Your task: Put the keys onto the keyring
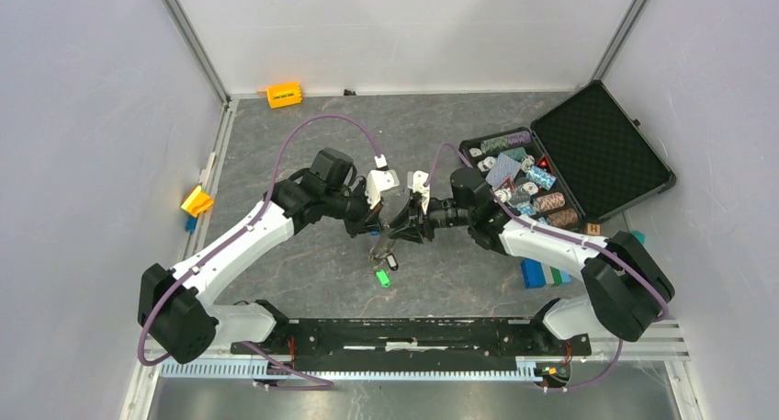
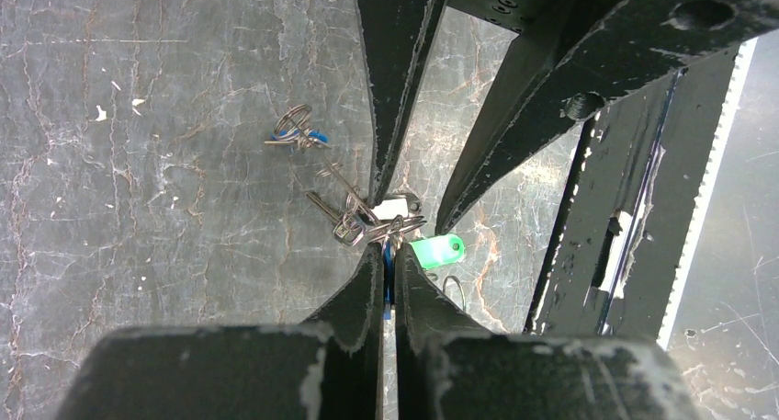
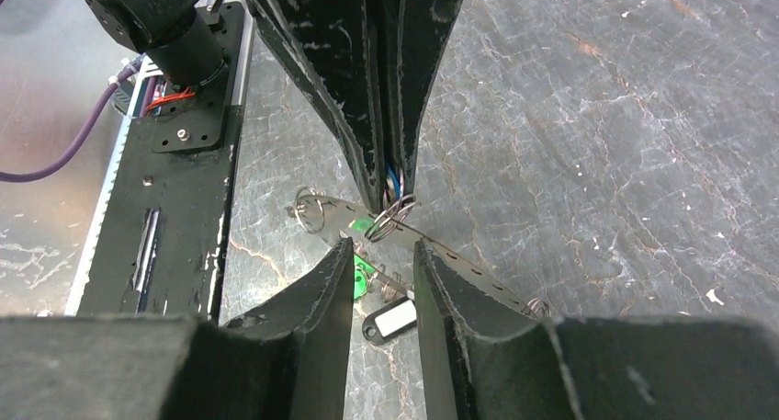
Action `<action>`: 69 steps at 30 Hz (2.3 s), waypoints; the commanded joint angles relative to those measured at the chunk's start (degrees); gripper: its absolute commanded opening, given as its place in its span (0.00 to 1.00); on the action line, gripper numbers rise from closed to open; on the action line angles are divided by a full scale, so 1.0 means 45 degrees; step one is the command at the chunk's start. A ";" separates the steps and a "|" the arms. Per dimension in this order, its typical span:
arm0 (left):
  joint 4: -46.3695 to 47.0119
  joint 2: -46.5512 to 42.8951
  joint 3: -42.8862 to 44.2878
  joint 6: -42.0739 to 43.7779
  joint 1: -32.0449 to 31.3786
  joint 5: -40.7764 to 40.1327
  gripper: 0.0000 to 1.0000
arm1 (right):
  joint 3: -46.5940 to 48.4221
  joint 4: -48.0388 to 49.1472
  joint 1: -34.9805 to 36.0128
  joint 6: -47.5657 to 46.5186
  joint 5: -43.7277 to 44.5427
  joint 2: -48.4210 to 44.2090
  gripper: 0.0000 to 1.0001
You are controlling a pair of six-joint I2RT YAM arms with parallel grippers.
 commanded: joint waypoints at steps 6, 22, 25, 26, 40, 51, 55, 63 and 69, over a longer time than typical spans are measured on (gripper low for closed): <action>0.0580 -0.0149 0.0287 -0.0548 0.0014 0.0113 0.02 | 0.0759 0.0257 0.0128 0.0298 -0.0026 -0.0066 0.36; 0.0580 -0.0115 0.0248 -0.0608 0.0009 0.0251 0.02 | 0.0905 0.0410 0.0175 0.0754 0.0143 -0.0020 0.25; 0.0585 -0.0117 0.0248 -0.0628 0.0009 0.0279 0.02 | 0.0969 0.0328 0.0182 0.0726 0.0215 -0.0021 0.22; 0.0581 -0.0137 0.0249 -0.0641 0.0006 0.0279 0.02 | 0.0974 0.0282 0.0168 0.0705 0.0302 -0.0029 0.21; 0.0580 -0.0284 0.0095 -0.0576 0.0003 0.0367 0.02 | 0.1178 -0.0382 0.0159 0.0108 0.0710 -0.0088 0.06; 0.0424 -0.0479 -0.0080 -0.0301 0.0009 0.0224 0.02 | 0.0840 -0.0136 -0.0202 -0.0665 -0.0321 -0.0568 0.00; 0.0405 -0.0542 -0.0141 -0.0242 0.0008 0.0182 0.02 | 0.0609 0.0343 -0.0436 -0.0594 -0.0926 -0.0702 0.00; 0.0385 -0.0504 -0.0181 -0.0179 0.0024 0.0084 0.02 | 0.0173 0.1427 -0.0705 -0.0222 -0.2237 -0.0888 0.00; 0.0223 -0.0359 -0.0134 0.0048 0.0026 0.0085 0.02 | 0.0092 0.1925 -0.0863 0.0146 -0.2647 -0.1030 0.00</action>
